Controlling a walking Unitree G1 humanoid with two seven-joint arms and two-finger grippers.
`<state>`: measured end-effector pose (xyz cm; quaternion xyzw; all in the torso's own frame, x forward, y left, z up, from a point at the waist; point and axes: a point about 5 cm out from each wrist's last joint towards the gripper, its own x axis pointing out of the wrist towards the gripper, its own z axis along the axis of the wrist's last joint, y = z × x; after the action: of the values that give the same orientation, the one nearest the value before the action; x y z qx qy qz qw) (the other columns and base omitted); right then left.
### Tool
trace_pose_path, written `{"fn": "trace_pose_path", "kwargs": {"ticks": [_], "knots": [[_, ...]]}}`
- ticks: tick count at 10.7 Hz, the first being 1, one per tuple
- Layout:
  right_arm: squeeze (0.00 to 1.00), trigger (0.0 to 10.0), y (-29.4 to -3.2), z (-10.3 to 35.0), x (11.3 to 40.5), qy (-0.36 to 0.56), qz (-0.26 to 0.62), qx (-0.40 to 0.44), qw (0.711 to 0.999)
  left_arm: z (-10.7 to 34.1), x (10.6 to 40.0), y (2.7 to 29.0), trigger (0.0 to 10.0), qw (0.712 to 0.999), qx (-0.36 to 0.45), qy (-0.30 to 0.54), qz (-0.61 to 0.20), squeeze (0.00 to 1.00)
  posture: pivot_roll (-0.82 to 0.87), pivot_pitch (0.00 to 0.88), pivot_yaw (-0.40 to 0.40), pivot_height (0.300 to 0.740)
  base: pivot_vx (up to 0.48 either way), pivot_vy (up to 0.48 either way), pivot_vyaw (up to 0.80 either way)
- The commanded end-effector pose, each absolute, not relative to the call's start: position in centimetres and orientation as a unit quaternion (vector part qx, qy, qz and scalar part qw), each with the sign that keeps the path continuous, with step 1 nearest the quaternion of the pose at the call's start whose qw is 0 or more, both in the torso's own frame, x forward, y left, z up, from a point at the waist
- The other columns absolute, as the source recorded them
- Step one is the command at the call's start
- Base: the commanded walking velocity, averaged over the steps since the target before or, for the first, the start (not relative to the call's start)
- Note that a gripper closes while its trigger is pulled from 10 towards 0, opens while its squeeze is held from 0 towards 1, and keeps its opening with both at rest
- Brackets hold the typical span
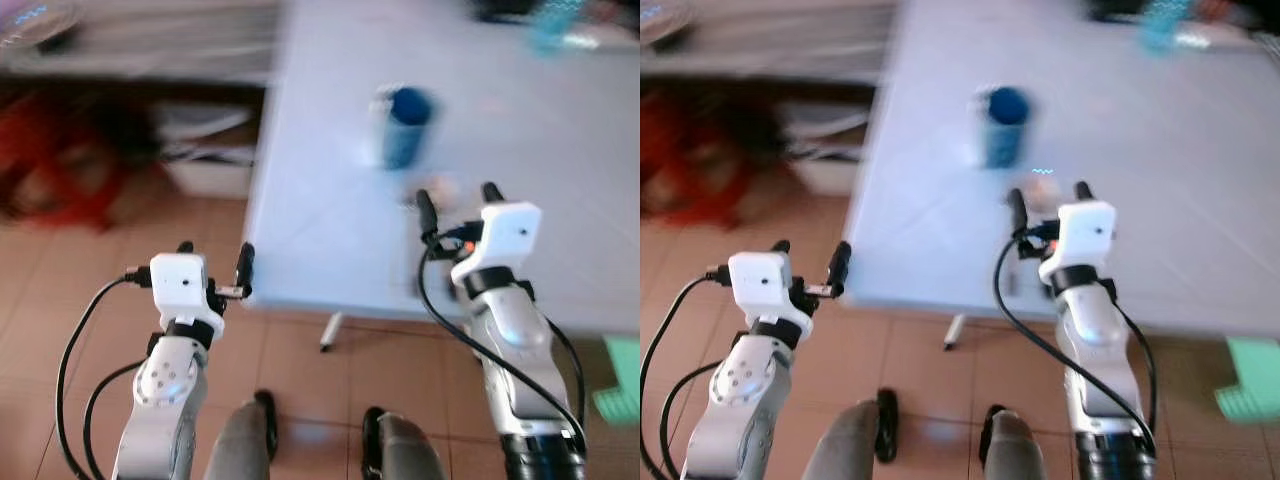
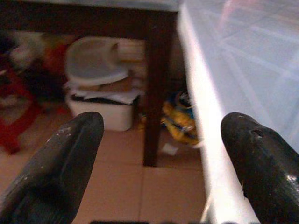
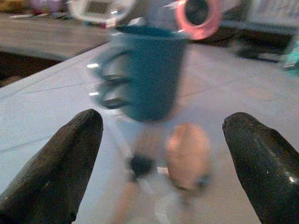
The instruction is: Setting the table
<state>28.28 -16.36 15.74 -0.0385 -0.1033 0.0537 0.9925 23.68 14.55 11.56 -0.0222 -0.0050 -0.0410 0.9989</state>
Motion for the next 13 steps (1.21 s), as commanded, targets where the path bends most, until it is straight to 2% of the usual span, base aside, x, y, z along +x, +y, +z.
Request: {"fn": "trace_pose_path", "kwargs": {"ticks": [1, 6, 13], "knots": [[0.0, 10.0, -16.4, 15.0, 28.3, -0.081, 0.056, -0.034, 0.995, 11.8, 23.4, 14.8, 10.0, 0.999, -0.02, -0.006, -0.039, 0.0, -0.01, 0.266, 0.007, 0.74, 0.0, 0.0, 0.0], [0.0, 10.0, -16.0, 14.2, 28.0, -0.022, 0.032, -0.03, 0.999, 11.8, 23.1, 14.4, 10.0, 0.998, -0.023, -0.001, -0.051, 0.0, -0.02, 0.278, 0.002, 0.74, 0.0, 0.0, 0.0], [0.0, 10.0, -14.1, 16.5, 28.5, -0.019, 0.041, 0.01, 0.999, 11.8, 23.3, 14.1, 10.0, 0.998, -0.029, 0.0, -0.054, 0.0, -0.03, 0.278, -0.009, 0.74, 0.0, 0.0, 0.0]]}}
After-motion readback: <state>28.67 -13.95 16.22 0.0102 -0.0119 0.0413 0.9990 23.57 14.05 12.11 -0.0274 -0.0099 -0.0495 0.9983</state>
